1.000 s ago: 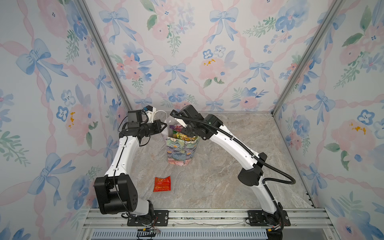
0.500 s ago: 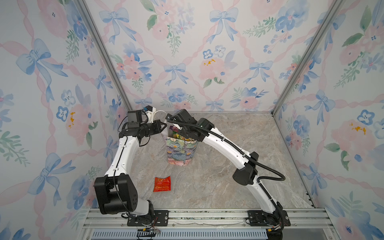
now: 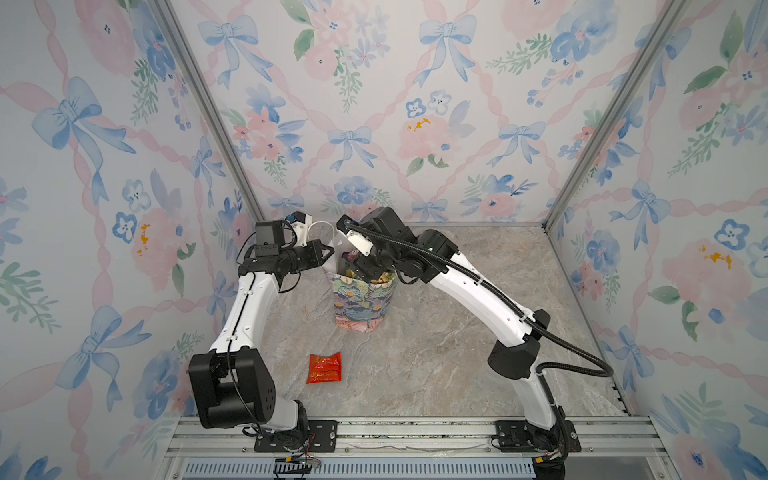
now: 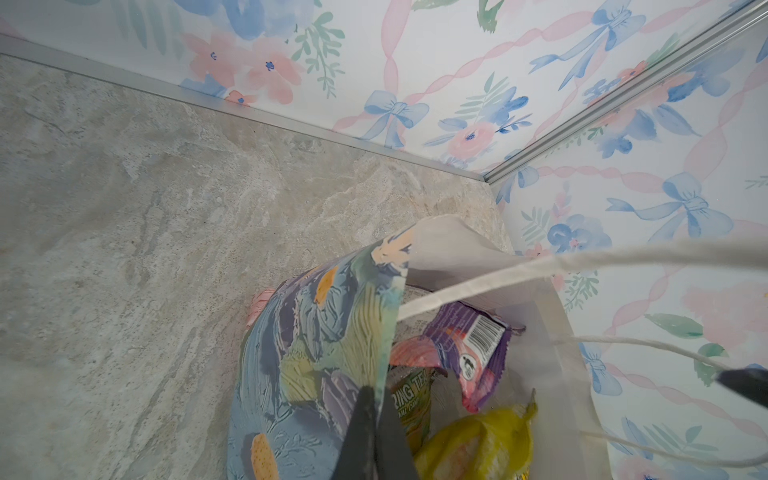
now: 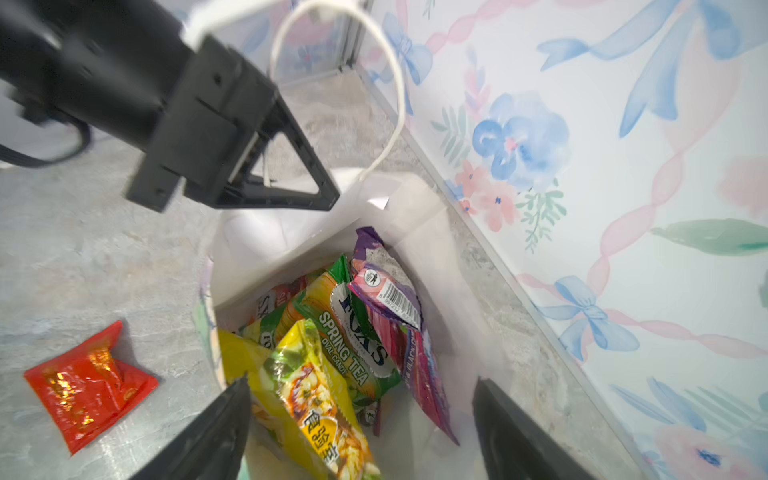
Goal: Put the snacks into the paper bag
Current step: 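Raise the right gripper out of the bag and reach toward the red packet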
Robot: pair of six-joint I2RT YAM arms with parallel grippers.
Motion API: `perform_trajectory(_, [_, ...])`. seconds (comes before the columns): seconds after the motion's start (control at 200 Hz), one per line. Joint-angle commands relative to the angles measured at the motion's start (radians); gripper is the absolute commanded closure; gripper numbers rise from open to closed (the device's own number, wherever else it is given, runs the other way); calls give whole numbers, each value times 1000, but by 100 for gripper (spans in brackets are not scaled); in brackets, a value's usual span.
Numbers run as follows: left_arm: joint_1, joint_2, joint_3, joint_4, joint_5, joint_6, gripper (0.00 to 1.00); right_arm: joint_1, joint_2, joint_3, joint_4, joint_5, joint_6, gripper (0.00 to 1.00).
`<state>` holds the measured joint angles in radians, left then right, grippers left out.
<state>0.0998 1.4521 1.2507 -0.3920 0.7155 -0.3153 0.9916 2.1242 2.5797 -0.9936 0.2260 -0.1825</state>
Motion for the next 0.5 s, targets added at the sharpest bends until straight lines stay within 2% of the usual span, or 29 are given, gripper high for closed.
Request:
perform_trajectory(0.0, [6, -3, -23, -24, -8, 21, 100, -10, -74, -38, 29, -77, 112, 8])
perform_trajectory(0.08, [7, -1, -23, -23, -11, 20, 100, -14, -140, -132, 62, -125, 163, 6])
perform_trajectory(0.355, [20, -10, -27, -23, -26, 23, 100, 34, -492, -852, 366, -311, 339, 10])
perform_trajectory(0.495, [28, -12, -26, -24, -29, 22, 100, 98, -519, -1062, 409, -363, 427, 17])
